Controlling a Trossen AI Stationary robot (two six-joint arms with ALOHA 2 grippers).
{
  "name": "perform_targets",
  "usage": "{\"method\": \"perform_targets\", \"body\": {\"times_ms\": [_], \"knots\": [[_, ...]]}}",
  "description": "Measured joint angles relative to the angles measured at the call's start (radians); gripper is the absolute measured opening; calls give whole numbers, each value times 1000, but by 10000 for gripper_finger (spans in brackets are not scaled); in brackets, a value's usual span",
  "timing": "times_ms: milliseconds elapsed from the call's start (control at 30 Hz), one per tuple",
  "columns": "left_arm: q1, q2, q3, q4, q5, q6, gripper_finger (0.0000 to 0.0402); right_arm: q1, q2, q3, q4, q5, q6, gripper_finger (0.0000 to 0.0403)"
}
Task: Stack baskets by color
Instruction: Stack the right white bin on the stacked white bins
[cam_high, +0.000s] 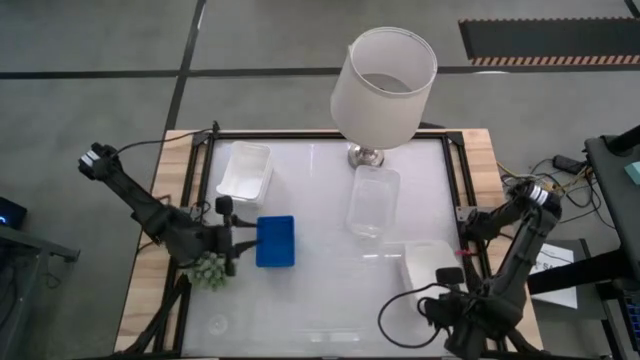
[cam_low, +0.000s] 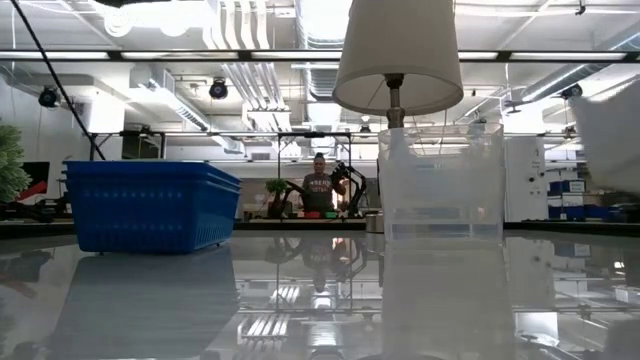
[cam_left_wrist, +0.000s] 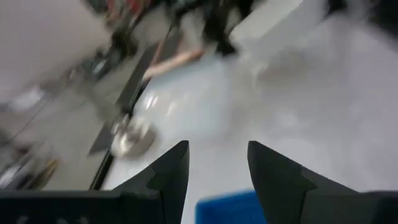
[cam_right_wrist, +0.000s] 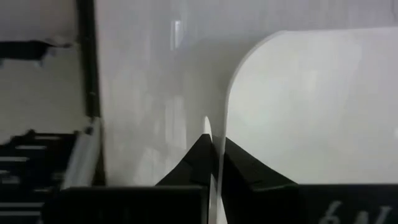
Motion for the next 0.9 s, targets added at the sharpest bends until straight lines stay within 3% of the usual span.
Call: {"method": "perform_targets", "body": {"times_ms": [200, 433, 567, 667, 833, 900], "knots": [[1, -168, -141, 344, 31, 265, 148, 0, 83, 220, -21, 105, -63, 9], [2, -301, -280, 689, 24, 548, 148, -18, 175, 478, -20, 464, -296, 9], [2, -339, -329, 813, 16, 654, 148, -84, 238, 588, -18, 635, -478, 9], [1, -364, -355, 881, -32, 688, 148, -181, 288, 656, -18, 658, -603, 8], [2, -446, -359, 918, -231, 589, 148, -379, 357, 737, -7, 643, -852, 8], [2, -478, -360, 922, -233, 573, 148, -460, 374, 752, 27, 622, -949, 8]]}}
